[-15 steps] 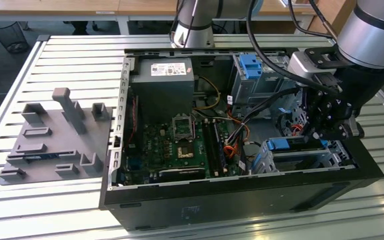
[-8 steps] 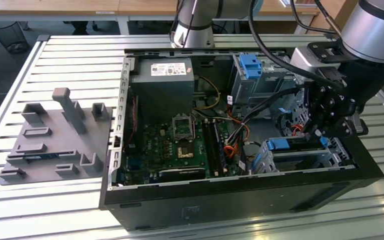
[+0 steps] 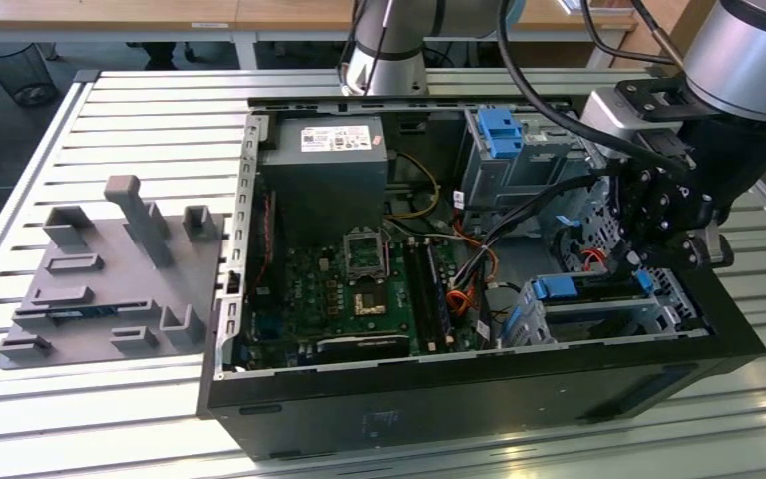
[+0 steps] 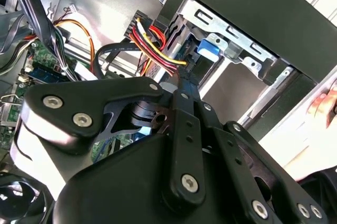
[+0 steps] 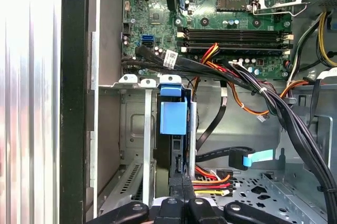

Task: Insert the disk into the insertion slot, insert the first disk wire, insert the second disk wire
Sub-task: 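Insert the first disk wire, then insert the second disk wire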

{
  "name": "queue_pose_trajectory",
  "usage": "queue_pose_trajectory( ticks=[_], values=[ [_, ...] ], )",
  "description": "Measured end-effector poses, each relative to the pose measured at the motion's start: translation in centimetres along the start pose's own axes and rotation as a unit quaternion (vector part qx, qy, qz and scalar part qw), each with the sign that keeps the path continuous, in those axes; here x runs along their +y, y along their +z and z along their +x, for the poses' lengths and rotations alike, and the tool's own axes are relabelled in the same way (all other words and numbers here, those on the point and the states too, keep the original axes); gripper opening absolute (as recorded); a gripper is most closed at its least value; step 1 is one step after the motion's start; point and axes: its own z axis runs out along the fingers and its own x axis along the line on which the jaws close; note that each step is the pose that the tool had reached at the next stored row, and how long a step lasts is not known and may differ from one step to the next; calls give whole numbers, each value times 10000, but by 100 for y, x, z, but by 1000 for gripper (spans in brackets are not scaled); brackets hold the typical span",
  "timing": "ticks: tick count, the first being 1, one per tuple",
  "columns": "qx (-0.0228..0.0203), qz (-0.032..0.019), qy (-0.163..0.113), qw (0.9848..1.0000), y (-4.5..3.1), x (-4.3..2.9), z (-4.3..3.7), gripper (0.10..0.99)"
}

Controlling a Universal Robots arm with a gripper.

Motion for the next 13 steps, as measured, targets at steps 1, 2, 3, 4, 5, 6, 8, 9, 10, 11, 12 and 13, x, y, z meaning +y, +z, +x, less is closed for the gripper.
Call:
queue_pose_trajectory(
  ticks=[1,2,3,4,5,6,8,9,10,11,12,13],
  values=[
    [0,0,0,10000,-2,0,0,106],
    [0,0,0,10000,-5,0,0,106],
    [-1,0,0,10000,-7,0,0,106],
    [0,-1,0,10000,-9,0,0,106],
    [-1,-1,0,10000,-9,0,0,106],
    [-1,-1,0,10000,-10,-1,0,106],
    [0,-1,0,10000,-12,0,0,106],
    [0,-1,0,10000,-13,-1,0,106],
    [0,-1,0,10000,-15,-1,1,106],
    [1,-1,0,10000,-19,-1,1,106],
    [1,-1,0,10000,-21,-1,1,106],
    [0,-1,0,10000,-22,-1,1,106]
  ],
)
